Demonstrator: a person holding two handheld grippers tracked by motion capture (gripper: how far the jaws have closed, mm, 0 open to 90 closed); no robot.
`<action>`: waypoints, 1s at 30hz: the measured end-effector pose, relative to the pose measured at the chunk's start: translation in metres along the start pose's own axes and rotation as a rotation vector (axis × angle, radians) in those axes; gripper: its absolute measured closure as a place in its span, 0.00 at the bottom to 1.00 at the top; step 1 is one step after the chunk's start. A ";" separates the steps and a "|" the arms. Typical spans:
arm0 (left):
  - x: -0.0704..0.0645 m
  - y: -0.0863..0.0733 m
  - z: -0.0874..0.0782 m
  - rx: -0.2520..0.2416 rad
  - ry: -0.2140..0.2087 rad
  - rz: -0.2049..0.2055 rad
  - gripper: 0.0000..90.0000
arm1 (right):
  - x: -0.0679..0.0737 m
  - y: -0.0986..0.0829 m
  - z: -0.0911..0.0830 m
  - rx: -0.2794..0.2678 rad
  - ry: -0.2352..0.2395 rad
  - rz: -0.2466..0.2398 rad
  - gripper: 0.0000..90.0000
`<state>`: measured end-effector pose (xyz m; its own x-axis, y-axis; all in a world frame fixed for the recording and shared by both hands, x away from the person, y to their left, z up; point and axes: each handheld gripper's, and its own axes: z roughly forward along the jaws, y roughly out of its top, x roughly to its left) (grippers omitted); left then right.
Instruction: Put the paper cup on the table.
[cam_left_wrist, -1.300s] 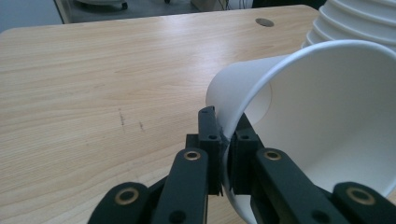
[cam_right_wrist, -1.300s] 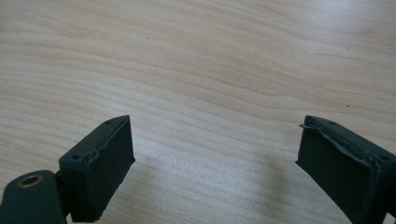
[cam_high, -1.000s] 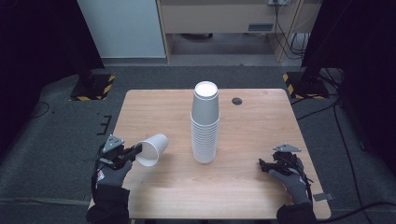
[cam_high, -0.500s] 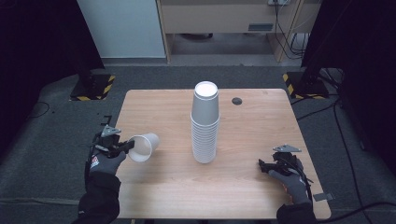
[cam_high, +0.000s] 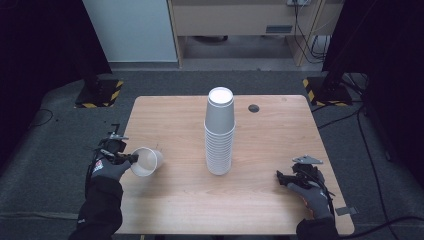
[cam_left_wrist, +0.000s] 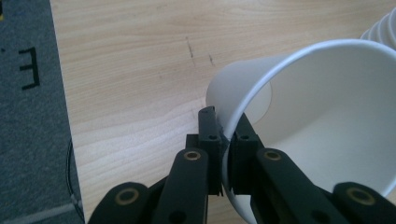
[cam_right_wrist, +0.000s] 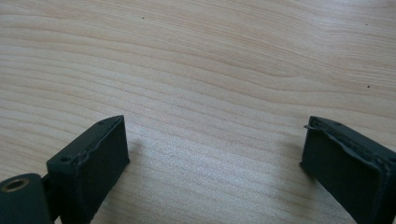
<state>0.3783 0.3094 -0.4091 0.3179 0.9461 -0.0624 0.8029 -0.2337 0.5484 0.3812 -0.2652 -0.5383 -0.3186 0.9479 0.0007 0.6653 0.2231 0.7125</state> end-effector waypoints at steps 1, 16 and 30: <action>0.001 0.002 -0.001 0.026 0.006 0.002 0.95 | 0.000 0.000 0.000 -0.002 0.000 0.000 0.07; 0.005 0.015 -0.001 0.243 0.018 -0.019 0.95 | 0.000 0.000 0.000 -0.003 0.000 -0.001 0.07; 0.000 0.021 0.007 0.435 -0.003 -0.049 0.95 | 0.000 0.000 0.000 -0.003 0.000 -0.001 0.07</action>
<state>0.3986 0.3028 -0.4038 0.2748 0.9580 -0.0820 0.9547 -0.2617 0.1420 0.3811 -0.2651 -0.5387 -0.3192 0.9477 -0.0005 0.6631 0.2237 0.7144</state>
